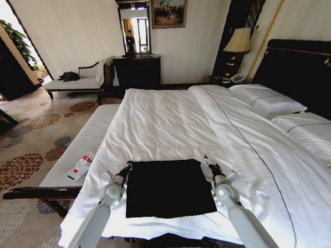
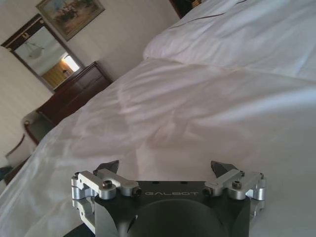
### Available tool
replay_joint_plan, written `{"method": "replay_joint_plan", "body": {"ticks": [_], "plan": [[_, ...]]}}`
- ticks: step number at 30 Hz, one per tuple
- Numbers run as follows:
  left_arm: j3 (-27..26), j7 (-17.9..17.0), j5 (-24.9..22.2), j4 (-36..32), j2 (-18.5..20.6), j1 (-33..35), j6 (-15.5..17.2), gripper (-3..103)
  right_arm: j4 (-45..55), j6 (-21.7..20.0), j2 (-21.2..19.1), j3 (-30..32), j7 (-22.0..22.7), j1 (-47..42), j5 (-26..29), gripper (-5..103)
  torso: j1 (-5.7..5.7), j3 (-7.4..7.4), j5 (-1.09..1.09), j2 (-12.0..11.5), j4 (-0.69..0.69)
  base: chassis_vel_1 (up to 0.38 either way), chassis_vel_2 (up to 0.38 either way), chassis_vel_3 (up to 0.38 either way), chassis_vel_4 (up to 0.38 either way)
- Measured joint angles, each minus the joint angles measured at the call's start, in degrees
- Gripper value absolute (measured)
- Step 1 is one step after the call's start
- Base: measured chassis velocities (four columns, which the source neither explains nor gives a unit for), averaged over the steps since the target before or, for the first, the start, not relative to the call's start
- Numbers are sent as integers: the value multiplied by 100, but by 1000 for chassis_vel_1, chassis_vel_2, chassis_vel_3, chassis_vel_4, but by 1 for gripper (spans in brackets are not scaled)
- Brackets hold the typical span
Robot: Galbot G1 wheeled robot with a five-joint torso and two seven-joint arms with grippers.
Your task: Fold the clothes on the bed.
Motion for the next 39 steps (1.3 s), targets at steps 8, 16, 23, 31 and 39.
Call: {"method": "replay_joint_plan", "body": {"ticks": [8, 16, 23, 31, 39], "plan": [[7, -35, 30, -125, 24, 106, -4, 2, -289, 248, 132, -247, -621, 211, 88, 100, 1, 0, 0, 0, 2, 0, 0, 0, 0], [10, -37, 101, -174, 29, 198, -9, 2, -516, 576, 210, -435, -1184, 275, 101, 100, 1, 0, 0, 0, 3, 0, 0, 0, 0], [11, -42, 113, -186, 42, 205, -14, 2, -531, 684, 176, -573, -1362, 82, -143, 100, 0, 0, -1, 0, 1, 0, 0, 0, 0], [45, -44, 122, -198, 48, 190, -17, 2, -912, 711, 233, -793, -1422, 312, -244, 96, 1, 0, 0, 0, 2, 0, 0, 0, 0], [21, -44, 123, -222, 107, 200, -17, 2, -1074, 610, 189, -826, -1308, 576, -81, 64, 1, 0, -1, 0, 1, 0, 0, 0, 0]]}}
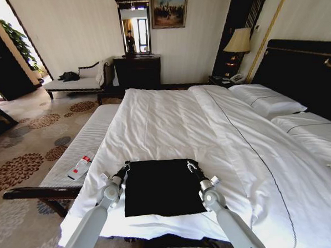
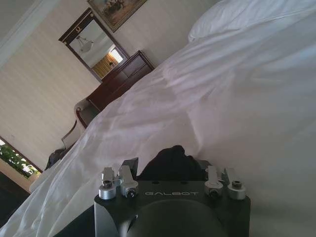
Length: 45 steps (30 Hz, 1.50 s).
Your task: Fold the clothes on the bed.
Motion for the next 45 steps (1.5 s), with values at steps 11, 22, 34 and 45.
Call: {"method": "replay_joint_plan", "body": {"ticks": [11, 22, 34, 45], "plan": [[1, 2, -5, 24, -33, -63, -7, 2, -12, -131, -150, -49, -8, 76, 2, 21, 0, 0, 0, 0, 0, 0, 0, 0, 0], [-101, 116, -16, -207, -45, -42, -203, 2, 467, 137, -214, 98, -82, -8, 9, 2, 0, 0, 0, 0, 0, 0, 0, 0, 0], [-620, 675, 24, -1430, 102, 294, -888, 2, 2103, 507, -292, 838, -471, -669, 461, 2, 0, 0, 0, 0, 0, 0, 0, 0, 0], [-1270, 817, -121, -2819, 272, 922, -1026, 2, 3620, 696, -290, 1398, -510, -1607, 295, 2, 0, 0, 0, 0, 0, 0, 0, 0, 0]]}}
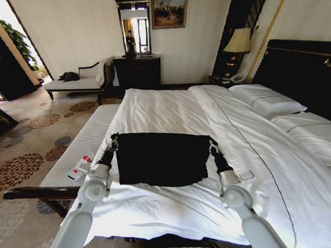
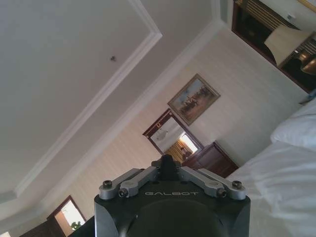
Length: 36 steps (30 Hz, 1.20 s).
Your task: Fold the clothes on the bed.
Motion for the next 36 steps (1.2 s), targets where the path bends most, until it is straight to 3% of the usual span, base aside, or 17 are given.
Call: {"method": "replay_joint_plan", "body": {"ticks": [9, 12, 13, 14, 16, 17, 19, 20, 24, 25, 29, 33, 36], "plan": [[-391, -16, -62, -1172, 61, 926, 46, 2, 1315, -212, 50, 385, 806, -595, -398, 2, -1, -1, 0, 0, 0, 0, 0, 0, 0], [-592, -178, -302, -1653, 116, 1268, 350, 2, 1973, -821, -109, 745, 1727, -769, -428, 2, -2, -1, 0, 1, 0, 0, 0, 0, 0], [-592, -178, -302, -1653, 116, 1268, 350, 2, 1973, -821, -109, 745, 1727, -769, -428, 2, -2, -1, 0, 1, 0, 0, 0, 0, 0], [-577, -299, -417, -1665, 174, 1234, 522, 2, 2079, -1110, -155, 786, 2146, -744, -422, 2, -2, -1, 0, 1, 1, 0, 0, 0, 0], [-361, -480, -527, -1378, 311, 942, 804, 2, 1948, -1772, -221, 686, 3052, -486, -428, 2, -2, -1, 0, 2, -3, 0, 0, 0, 0], [-361, -480, -527, -1378, 311, 942, 804, 2, 1948, -1772, -221, 686, 3052, -486, -428, 2, -2, -1, 0, 2, -3, 0, 0, 0, 0], [-57, -613, -545, -673, 377, 522, 1026, 2, 1173, -2097, -303, 137, 3535, 138, -466, 2, -1, 1, 2, 1, -3, 0, 0, 0, 0], [-57, -613, -545, -673, 377, 522, 1026, 2, 1173, -2097, -303, 137, 3535, 138, -466, 2, -1, 1, 2, 1, -3, 0, 0, 0, 0], [779, -717, -534, 1104, 197, -654, 1123, 2, -1047, -2092, -124, -1074, 3396, 1634, -576, 2, 3, 3, 3, -2, 1, 0, 0, 0, 0], [779, -717, -534, 1104, 197, -654, 1123, 2, -1047, -2092, -124, -1074, 3396, 1634, -576, 2, 3, 3, 3, -2, 1, 0, 0, 0, 0], [1466, -495, -216, 2828, -152, -1698, 774, 2, -2942, -1572, 277, -1816, 2721, 2511, -1016, 2, 4, 4, 0, -4, 1, 0, 0, 0, 0], [1527, -290, -196, 3290, -279, -1999, 520, 2, -3520, -1260, 392, -1892, 2335, 2763, -1123, 2, 3, 2, 0, -3, -1, 0, 0, 0, 0], [1450, 57, -237, 3631, -319, -1990, 34, 2, -3764, -929, 428, -1782, 1956, 2834, -1033, 2, 2, 2, 0, -3, -1, 0, 0, 0, 0]]}}
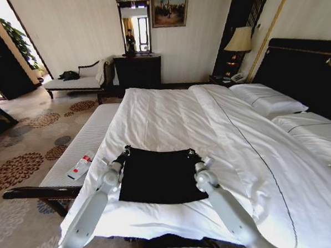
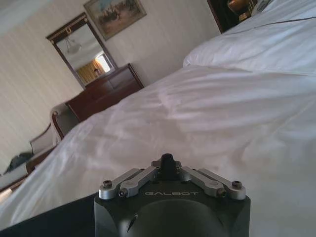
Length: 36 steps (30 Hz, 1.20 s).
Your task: Fold the clothes on the bed.
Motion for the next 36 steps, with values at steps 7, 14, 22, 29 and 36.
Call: {"method": "replay_joint_plan", "body": {"ticks": [7, 14, 22, 29, 36], "plan": [[-296, 519, -345, -229, 79, 583, -482, 2, 552, 510, -42, 296, -515, -378, 374, 2, -3, -2, 0, 2, 2, 0, 0, 0, 0], [-458, 838, -521, -700, 170, 1114, -700, 2, 1389, 633, -59, 531, -686, -1098, 500, 2, -3, -2, 0, 3, 2, 0, 0, 0, 0], [-345, 996, -233, -1297, 795, 2074, -800, 2, 1659, 693, -134, 775, -742, -1913, 502, 2, -3, -3, 2, 3, 3, 0, 0, 0, 0], [-465, 1091, 78, -1567, 870, 2878, -916, 2, 2084, 732, -57, 965, -648, -2650, 299, 2, -4, -3, 0, 4, 2, 0, 0, 0, 0], [-551, 1144, 314, -1817, 757, 3247, -1034, 2, 2212, 748, 59, 923, -520, -3056, 58, 2, -3, -2, 0, 3, 1, 0, 0, 0, 0]]}}
